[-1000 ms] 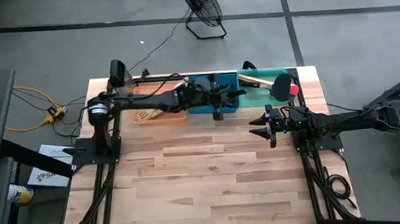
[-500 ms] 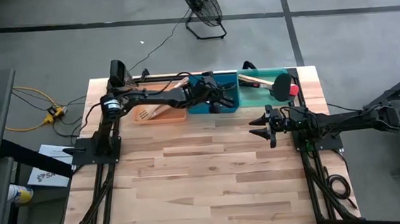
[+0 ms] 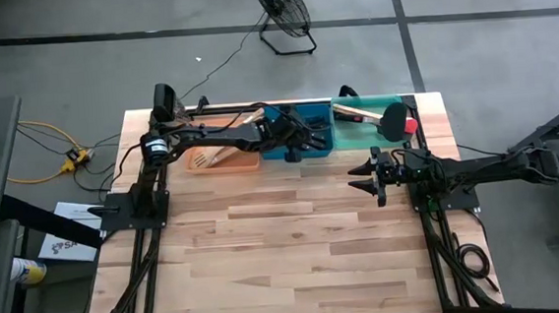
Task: Pick & Place Kitchen Items
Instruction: Put the knife into the blue bin, then return to Home Position
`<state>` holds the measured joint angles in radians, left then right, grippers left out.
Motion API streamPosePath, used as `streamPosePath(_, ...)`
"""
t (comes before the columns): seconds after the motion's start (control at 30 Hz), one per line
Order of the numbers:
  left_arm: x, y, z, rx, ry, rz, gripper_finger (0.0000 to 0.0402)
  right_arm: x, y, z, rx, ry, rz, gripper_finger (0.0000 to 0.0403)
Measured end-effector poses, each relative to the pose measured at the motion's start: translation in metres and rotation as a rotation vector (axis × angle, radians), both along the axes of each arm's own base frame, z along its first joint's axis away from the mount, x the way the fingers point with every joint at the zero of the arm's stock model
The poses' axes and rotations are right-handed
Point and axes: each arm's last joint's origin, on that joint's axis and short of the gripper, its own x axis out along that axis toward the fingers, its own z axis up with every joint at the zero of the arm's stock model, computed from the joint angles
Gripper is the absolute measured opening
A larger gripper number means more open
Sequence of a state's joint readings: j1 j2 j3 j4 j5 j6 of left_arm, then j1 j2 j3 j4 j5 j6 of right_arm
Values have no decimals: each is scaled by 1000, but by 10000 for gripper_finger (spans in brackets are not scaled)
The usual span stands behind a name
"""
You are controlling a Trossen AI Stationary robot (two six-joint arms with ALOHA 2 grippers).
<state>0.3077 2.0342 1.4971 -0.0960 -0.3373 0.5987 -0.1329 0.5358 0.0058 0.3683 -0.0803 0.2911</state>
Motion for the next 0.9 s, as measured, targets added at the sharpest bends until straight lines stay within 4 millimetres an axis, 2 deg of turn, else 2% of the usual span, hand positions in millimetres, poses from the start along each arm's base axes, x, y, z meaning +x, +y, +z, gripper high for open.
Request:
streamPosePath(0.4, 0, -1, -1, -30, 11, -38, 79, 0, 0, 0, 0, -1, 0, 174)
streamPosePath(0.63, -1, -1, -2, -38, 16, -35, 145, 0, 0, 0, 0, -1, 0, 174)
streamPosePath(0.9, -1, -1, -2, -37, 8, -35, 145, 0, 0, 0, 0, -1, 0, 174)
